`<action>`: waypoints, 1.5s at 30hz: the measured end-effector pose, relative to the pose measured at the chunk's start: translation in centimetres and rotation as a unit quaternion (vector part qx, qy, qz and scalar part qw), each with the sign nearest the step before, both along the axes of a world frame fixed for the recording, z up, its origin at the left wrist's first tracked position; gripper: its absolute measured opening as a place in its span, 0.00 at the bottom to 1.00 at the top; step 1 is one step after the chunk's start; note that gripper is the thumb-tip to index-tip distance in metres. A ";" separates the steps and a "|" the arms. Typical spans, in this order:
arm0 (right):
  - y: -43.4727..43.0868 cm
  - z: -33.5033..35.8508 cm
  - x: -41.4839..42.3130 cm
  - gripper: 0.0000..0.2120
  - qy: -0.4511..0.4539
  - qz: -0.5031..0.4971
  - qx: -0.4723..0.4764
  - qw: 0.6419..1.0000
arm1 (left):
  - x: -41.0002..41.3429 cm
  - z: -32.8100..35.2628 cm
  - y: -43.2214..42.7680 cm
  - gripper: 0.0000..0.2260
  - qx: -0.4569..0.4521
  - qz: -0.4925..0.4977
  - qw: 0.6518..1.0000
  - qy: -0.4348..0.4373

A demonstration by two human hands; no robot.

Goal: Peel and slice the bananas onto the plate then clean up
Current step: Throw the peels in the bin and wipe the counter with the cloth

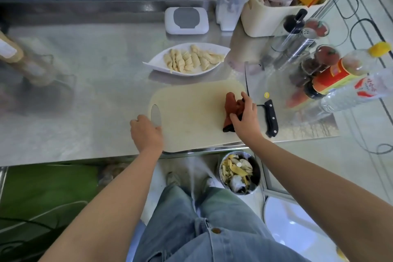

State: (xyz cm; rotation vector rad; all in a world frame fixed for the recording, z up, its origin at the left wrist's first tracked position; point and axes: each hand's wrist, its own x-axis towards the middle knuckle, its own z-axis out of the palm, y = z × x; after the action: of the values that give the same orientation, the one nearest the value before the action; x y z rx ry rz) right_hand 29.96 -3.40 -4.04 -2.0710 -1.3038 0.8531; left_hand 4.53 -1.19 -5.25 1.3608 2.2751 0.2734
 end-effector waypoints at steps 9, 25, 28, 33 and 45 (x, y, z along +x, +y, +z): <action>-0.4 -0.4 0.8 0.34 0.013 0.017 -0.002 1.000 | 0.1 -0.3 1.1 0.17 -0.049 0.022 0.998 0.022; -1.1 0.5 -0.2 0.33 0.008 -0.028 0.055 0.998 | -0.1 2.5 -3.9 0.25 0.003 0.212 0.693 -0.689; -1.7 0.4 -0.5 0.30 -0.005 0.009 0.028 1.000 | 0.6 2.1 -6.5 0.24 -0.022 0.201 0.639 -0.742; -2.7 0.5 -0.8 0.23 -0.015 0.045 -0.008 0.999 | 2.3 2.1 -8.6 0.15 0.047 0.256 0.648 -0.716; -4.7 2.4 -0.9 0.23 -0.026 0.149 -0.106 0.983 | 4.7 3.3 -11.1 0.14 0.051 0.233 0.687 -0.687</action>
State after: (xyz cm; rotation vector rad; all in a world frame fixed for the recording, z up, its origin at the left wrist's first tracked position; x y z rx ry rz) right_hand 29.05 -8.14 -1.65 -2.0993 -1.6440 1.1162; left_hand 9.19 -12.32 -1.95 0.2037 1.1616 1.1356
